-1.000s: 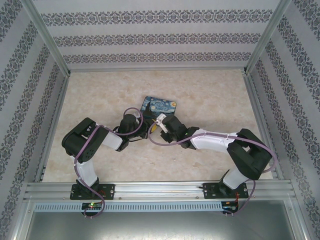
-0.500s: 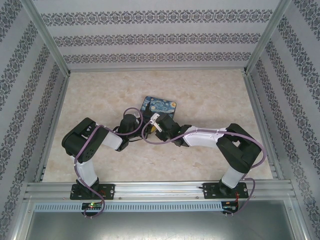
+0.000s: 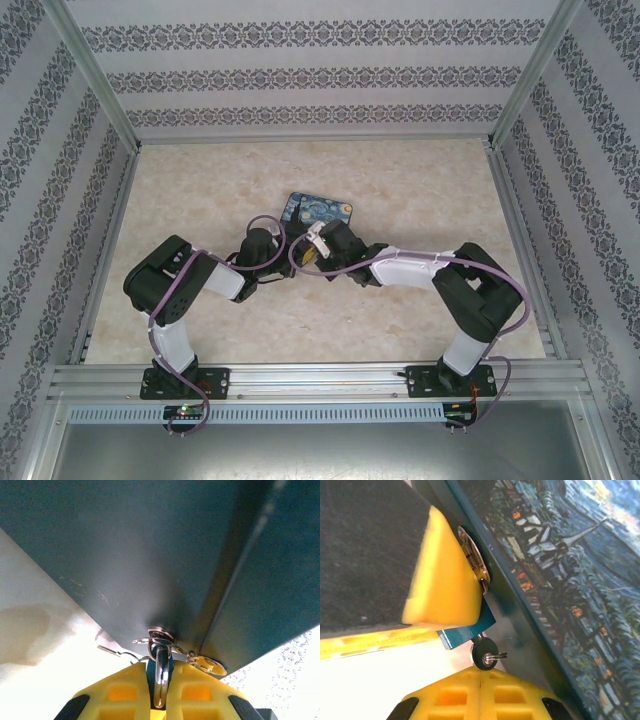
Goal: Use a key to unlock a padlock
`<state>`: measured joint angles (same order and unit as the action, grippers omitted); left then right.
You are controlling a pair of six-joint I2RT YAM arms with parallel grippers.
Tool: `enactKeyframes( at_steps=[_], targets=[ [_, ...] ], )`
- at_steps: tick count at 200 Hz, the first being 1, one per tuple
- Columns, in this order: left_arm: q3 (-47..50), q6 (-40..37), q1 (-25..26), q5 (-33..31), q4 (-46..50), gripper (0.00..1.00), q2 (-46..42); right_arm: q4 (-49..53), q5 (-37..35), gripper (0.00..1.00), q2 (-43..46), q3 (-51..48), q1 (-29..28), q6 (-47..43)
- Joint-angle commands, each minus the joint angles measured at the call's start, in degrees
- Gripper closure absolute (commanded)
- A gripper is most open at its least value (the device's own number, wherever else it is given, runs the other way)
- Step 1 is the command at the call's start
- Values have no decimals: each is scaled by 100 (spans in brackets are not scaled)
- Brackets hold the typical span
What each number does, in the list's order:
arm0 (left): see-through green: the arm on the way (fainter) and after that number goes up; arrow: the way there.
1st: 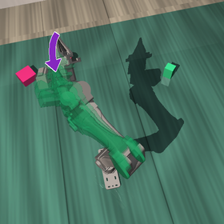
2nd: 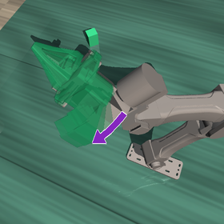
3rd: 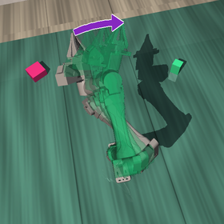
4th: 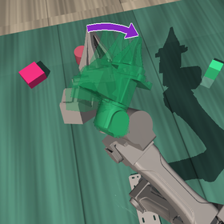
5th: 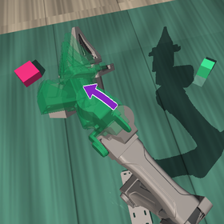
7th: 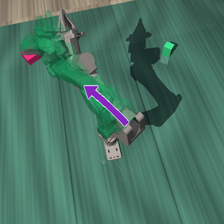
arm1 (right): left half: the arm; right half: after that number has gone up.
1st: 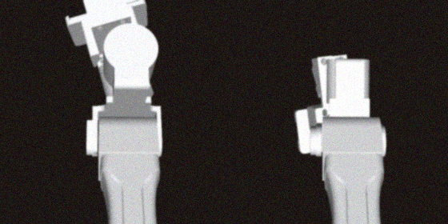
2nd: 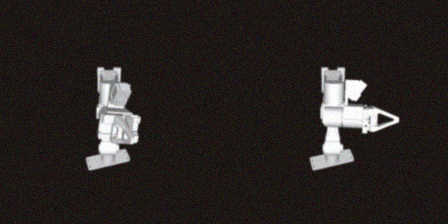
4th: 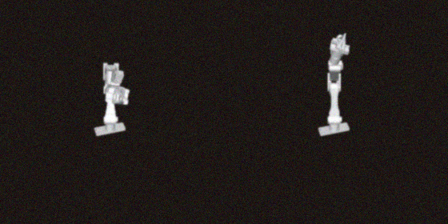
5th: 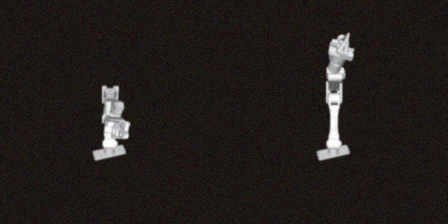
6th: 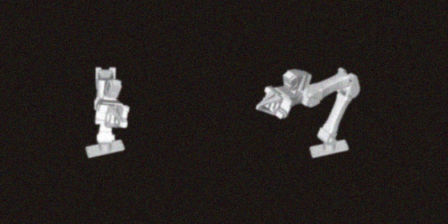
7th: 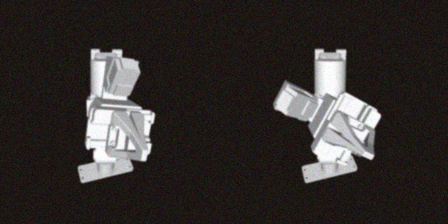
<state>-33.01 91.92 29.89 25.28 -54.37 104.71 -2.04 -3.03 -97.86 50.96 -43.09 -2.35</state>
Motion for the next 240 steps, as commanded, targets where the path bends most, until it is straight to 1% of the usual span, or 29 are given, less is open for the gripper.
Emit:
enactKeyframes(
  at_steps=[1,14,22,40,59,73,82,89,100,111,123,136,155,189,209,240],
  targets=[
    [-126,-60,16,188,-138,100,-170,-104,1615,100,281,170,269,763],
    [-127,-60,14,186,-137,100,-161,-165,2463,100,270,226,458,1147],
    [-130,-69,9,188,-131,100,-158,-184,2795,100,239,270,522,1312],
    [-120,-76,17,186,-130,100,-143,-196,2970,100,244,278,567,1469],
    [-98,-91,14,166,-120,100,-160,-191,2839,100,390,162,604,1509],
    [-91,-128,11,153,-76,100,-161,-190,2683,87,591,28,659,1544],
    [-91,-154,11,152,-65,100,-157,-216,2534,71,752,-90,691,1609],
    [-84,-179,13,143,-41,100,-160,-233,2406,62,881,-191,713,1685],
    [-83,-245,12,140,12,100,-157,-272,2165,57,1067,-336,715,1848],
    [-103,-357,12,152,161,100,-183,-226,1941,48,1198,-424,706,2088],
    [-117,-511,11,157,343,95,-217,-244,1784,42,1314,-544,681,2439],
    [-124,-671,17,170,542,88,-273,-354,1702,38,1396,-684,613,2846],
    [-124,-859,8,178,813,82,-391,-584,1607,37,1409,-846,443,3408],
    [-74,-1066,12,203,1137,66,-626,-1044,1454,37,1080,-954,199,4165],
    [35,-1122,14,183,1260,57,-807,-1429,1311,37,879,-1048,209,4465],
    [304,-1219,8,29,1638,41,-1282,-1896,1252,36,671,-1097,348,4728]
  ],
)
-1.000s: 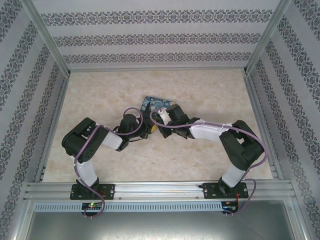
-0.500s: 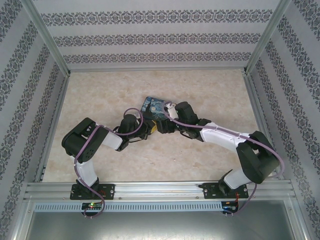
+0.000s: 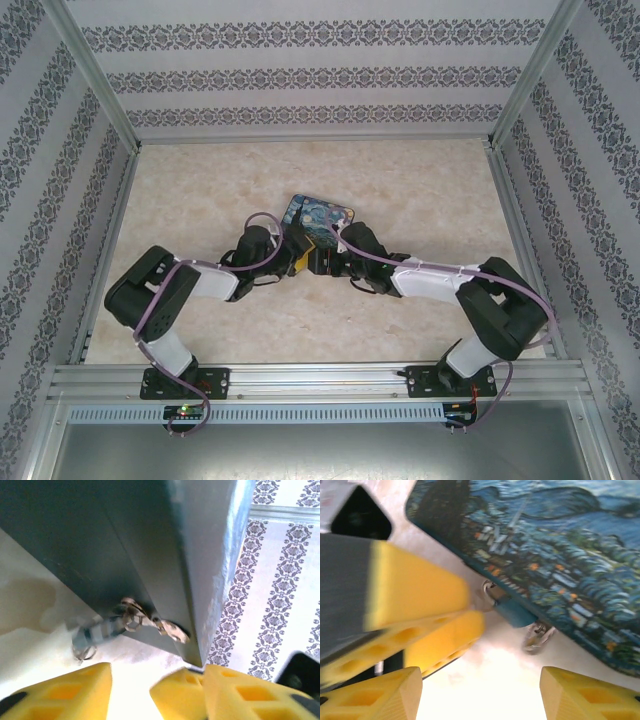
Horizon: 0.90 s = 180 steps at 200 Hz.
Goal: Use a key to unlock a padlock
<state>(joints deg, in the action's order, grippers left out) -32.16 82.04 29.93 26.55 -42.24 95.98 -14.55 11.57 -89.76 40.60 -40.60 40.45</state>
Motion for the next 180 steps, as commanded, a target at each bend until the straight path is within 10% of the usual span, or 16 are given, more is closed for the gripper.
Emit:
enactKeyframes(
  at_steps=[1,55,180],
  targets=[
    [228,-236,4,-106,439,40,-434,-650,-212,36,-144,-61,106,452],
    [246,-930,-120,-644,2113,19,-1691,-898,18,37,-413,242,573,561],
    [-579,-2305,-394,-621,3357,14,-1727,-943,693,41,-353,-20,1019,3]
  ],
)
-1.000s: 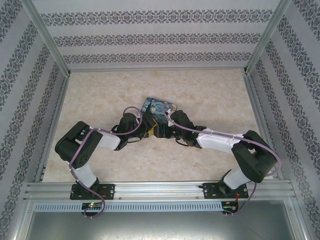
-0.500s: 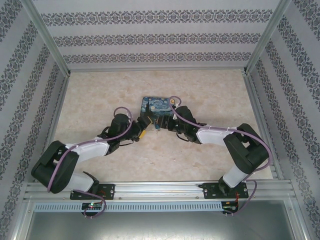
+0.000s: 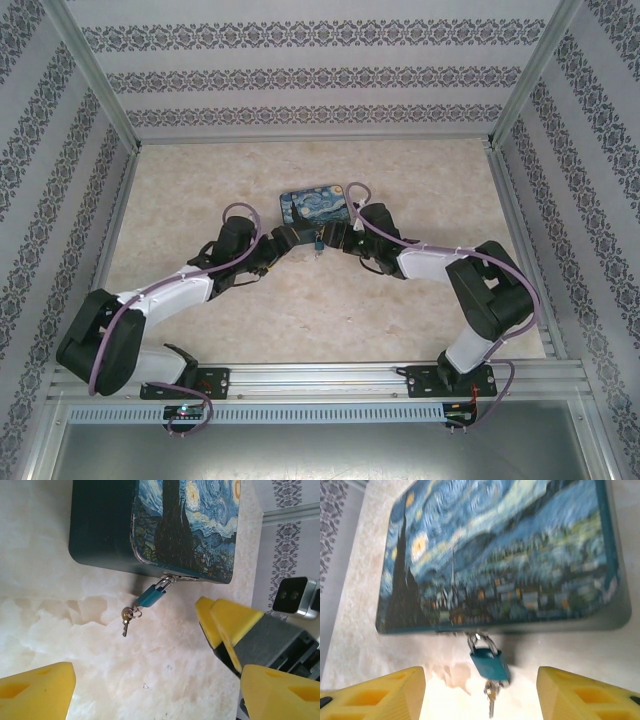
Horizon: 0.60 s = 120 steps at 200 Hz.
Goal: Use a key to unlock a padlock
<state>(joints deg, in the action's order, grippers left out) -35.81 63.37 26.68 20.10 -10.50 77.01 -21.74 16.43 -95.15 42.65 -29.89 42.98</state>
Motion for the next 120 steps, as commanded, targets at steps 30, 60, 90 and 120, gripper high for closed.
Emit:
enactKeyframes(
  at_steps=[30,60,90,120],
  targets=[
    [-259,-593,-66,331,-176,14,415,-414,409,42,-78,-208,-52,-366],
    [-235,-672,-73,589,-422,14,560,-665,684,43,-482,-28,-44,-523],
    [-231,-723,-73,597,-391,14,556,-871,860,43,-836,97,-4,-579],
    [-233,-721,-67,575,-366,14,571,-961,1045,43,-1127,249,9,-632]
  ],
)
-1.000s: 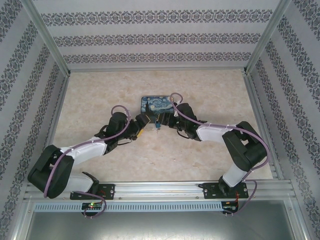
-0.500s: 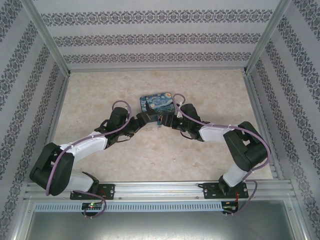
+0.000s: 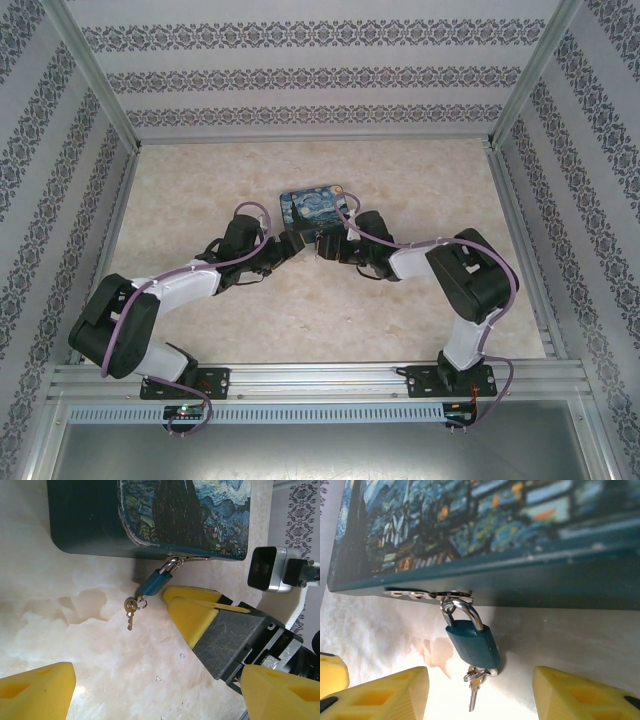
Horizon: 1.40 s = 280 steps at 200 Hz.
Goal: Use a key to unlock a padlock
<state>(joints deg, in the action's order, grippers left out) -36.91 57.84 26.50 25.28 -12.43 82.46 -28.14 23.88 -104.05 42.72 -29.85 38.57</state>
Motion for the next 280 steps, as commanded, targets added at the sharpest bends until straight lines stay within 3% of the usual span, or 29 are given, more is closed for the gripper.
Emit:
enactKeyframes(
  at_steps=[1,63,136,236,280],
  targets=[
    [-124,-168,-50,56,-173,14,25,-321,299,43,-237,243,5,-190],
    [-196,-142,-57,42,-190,14,148,-412,483,46,-619,451,-12,-209],
    [-219,-119,-67,39,-233,14,235,-527,494,66,-810,482,-21,-148],
    [-241,-100,-77,47,-257,15,275,-713,512,70,-880,347,-167,-124],
    [-202,-64,-79,39,-278,15,220,-762,-87,59,-794,93,-365,33]
  ],
)
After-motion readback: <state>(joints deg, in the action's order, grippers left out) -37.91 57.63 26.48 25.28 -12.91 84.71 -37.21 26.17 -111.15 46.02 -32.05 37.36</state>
